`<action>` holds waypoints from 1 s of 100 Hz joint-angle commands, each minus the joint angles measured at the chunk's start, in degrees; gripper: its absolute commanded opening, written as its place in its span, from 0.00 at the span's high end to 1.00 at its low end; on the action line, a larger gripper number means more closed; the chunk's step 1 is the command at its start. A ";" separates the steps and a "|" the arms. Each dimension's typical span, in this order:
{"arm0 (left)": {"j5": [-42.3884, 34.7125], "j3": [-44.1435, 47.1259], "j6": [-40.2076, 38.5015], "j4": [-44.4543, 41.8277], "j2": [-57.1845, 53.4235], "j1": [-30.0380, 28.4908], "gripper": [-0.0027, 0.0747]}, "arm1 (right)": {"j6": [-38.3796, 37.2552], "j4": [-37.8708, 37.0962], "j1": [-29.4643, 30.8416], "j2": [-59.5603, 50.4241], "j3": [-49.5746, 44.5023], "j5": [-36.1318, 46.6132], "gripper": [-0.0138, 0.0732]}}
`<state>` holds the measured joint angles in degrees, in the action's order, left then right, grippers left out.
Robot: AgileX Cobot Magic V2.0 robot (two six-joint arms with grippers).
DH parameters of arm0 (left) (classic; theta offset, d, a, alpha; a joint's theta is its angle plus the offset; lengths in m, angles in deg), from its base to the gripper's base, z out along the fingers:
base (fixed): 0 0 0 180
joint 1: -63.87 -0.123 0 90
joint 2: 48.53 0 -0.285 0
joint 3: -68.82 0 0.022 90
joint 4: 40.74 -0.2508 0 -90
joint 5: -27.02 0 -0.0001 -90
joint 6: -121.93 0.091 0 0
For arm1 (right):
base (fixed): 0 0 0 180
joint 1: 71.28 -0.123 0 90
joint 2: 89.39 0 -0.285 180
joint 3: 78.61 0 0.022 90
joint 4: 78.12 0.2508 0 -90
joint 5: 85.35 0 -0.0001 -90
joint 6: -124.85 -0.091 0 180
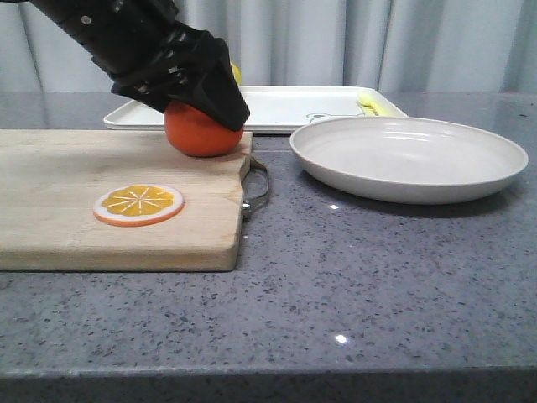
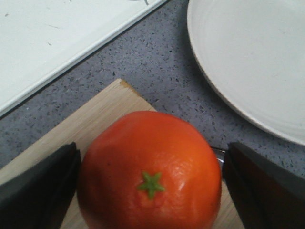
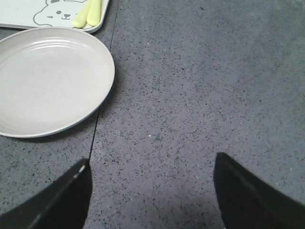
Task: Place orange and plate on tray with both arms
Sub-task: 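Lower the left gripper over the orange on the cutting board and grasp it, then lift the orange with the left gripper and lower it onto the white plate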
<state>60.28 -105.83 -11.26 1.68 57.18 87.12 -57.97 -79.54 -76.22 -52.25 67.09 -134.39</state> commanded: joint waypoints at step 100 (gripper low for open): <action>-1.83 -18.57 -3.23 1.39 2.04 12.76 0.72 | 0.45 -0.72 0.28 0.68 1.97 3.55 0.22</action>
<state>63.01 -121.51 -13.54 1.33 59.88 97.52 -57.97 -79.54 -76.22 -52.25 67.09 -134.39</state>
